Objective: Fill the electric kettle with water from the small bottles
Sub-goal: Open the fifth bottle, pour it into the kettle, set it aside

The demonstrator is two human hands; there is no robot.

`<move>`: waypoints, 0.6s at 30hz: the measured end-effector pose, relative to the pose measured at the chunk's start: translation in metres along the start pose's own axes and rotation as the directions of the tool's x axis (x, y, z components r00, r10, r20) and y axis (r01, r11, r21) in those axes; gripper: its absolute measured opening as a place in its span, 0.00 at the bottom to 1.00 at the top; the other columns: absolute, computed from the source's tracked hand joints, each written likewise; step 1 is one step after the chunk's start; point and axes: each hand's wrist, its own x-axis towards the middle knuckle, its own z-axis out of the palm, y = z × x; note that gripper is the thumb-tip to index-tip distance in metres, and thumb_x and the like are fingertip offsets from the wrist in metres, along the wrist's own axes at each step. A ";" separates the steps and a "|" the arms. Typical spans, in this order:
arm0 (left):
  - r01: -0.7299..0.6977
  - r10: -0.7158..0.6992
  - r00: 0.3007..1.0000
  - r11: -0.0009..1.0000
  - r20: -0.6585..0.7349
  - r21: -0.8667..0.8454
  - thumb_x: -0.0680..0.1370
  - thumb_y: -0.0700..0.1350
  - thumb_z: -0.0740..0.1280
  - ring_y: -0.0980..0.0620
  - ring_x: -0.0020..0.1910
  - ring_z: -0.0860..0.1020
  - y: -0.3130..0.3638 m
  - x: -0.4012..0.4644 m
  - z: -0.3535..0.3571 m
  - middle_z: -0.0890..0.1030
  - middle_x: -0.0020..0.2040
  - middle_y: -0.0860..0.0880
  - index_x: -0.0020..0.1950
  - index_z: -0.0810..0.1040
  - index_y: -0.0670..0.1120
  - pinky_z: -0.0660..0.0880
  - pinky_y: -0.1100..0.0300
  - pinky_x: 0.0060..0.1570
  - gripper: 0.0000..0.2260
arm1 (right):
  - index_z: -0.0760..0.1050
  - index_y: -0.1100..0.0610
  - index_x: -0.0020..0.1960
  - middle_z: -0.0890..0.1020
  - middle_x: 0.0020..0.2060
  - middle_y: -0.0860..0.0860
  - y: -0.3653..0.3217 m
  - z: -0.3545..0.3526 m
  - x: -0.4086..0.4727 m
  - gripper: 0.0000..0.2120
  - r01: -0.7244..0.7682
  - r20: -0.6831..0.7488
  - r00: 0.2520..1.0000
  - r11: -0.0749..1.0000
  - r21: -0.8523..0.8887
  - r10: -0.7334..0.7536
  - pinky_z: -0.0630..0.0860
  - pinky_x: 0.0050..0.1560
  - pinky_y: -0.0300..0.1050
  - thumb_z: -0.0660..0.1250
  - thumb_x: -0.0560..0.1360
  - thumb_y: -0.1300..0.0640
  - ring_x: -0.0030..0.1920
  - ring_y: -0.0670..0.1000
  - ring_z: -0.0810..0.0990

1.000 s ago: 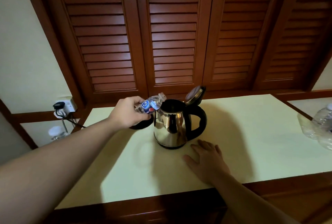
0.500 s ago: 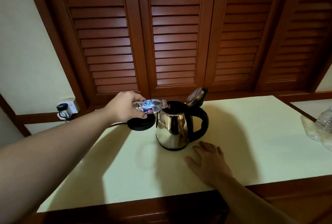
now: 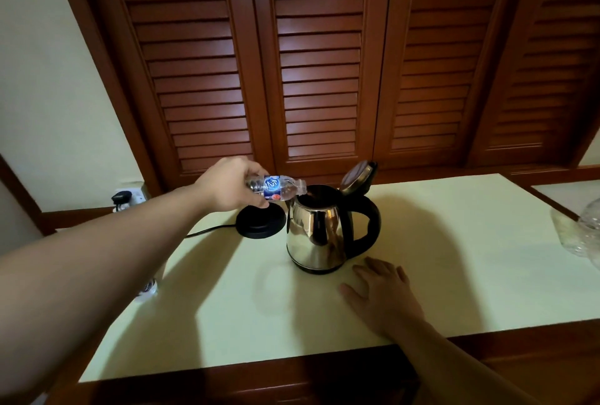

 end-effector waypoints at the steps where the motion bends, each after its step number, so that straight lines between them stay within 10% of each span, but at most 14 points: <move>1: 0.004 -0.004 1.000 1.000 -0.003 0.002 0.65 0.51 0.84 0.48 0.49 0.78 0.000 0.001 -0.001 0.78 0.49 0.53 0.59 0.85 0.52 0.77 0.52 0.53 0.24 | 0.66 0.44 0.78 0.64 0.79 0.48 0.000 0.000 0.000 0.35 0.002 0.002 1.000 1.000 0.000 -0.002 0.48 0.80 0.57 0.51 0.77 0.27 0.79 0.52 0.56; 18: -0.020 0.019 1.000 1.000 -0.017 -0.011 0.65 0.48 0.85 0.49 0.49 0.82 0.002 0.008 -0.008 0.81 0.49 0.51 0.57 0.85 0.51 0.79 0.52 0.52 0.22 | 0.66 0.44 0.78 0.63 0.79 0.48 -0.001 -0.002 0.000 0.34 -0.001 0.005 1.000 1.000 0.018 0.001 0.47 0.80 0.57 0.53 0.78 0.28 0.79 0.52 0.56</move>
